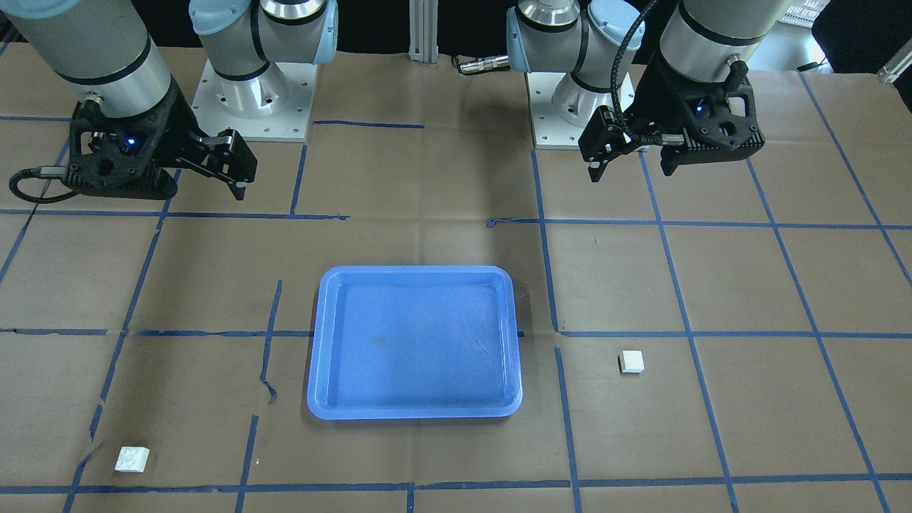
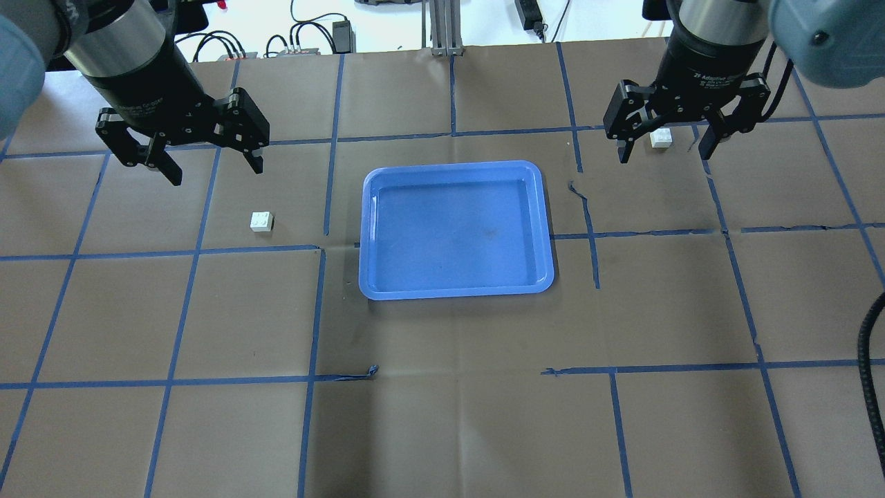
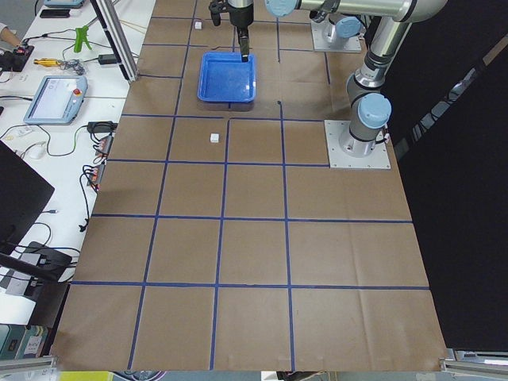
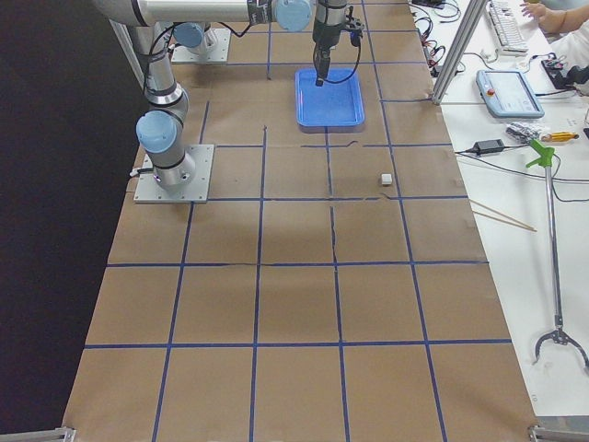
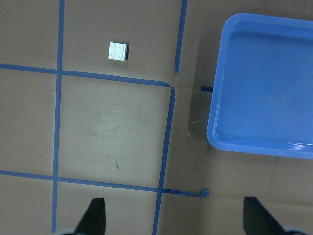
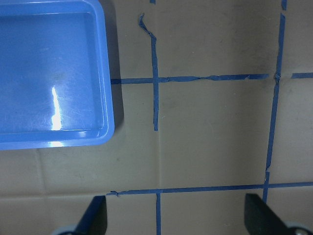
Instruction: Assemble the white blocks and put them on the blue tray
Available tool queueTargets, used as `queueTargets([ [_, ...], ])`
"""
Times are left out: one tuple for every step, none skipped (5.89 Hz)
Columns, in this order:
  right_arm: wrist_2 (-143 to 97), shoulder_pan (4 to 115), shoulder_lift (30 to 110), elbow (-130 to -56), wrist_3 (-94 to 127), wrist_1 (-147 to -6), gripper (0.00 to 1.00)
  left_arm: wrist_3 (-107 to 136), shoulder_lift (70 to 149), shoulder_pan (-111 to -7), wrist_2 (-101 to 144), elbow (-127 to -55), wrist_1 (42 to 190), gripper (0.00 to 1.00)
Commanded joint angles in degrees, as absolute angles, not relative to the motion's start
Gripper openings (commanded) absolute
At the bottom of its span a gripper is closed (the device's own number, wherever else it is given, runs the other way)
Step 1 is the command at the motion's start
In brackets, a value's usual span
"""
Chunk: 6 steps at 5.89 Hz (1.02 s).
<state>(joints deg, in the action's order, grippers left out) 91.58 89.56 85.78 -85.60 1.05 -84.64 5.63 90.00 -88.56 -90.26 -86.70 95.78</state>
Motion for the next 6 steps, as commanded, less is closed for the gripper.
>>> queueTargets([
  [91.7,89.6,85.8,-85.6,1.0,-84.6,1.0,5.0,90.0,-88.4,-90.3,-85.8,96.9,0.99],
  [92.0,89.8,85.8,-85.6,1.0,-84.6,1.0,5.3,90.0,-88.4,-90.4,-85.3,98.9,0.99],
  [92.1,89.8,85.7,-85.5,0.9,-84.6,1.0,5.2,90.0,-88.6,-90.4,-84.6,99.4,0.99],
  [91.9,89.7,85.8,-84.8,-4.0,-84.7,1.0,5.2,90.9,-88.2,-90.6,-85.0,101.1,0.99],
  [92.4,89.3,85.7,-84.3,-16.0,-85.9,1.0,5.9,92.3,-87.8,-90.1,-87.3,99.0,0.99],
  [92.2,88.1,85.0,-84.5,-27.3,-86.0,1.0,5.2,93.9,-86.9,-90.3,-91.6,89.6,0.99],
])
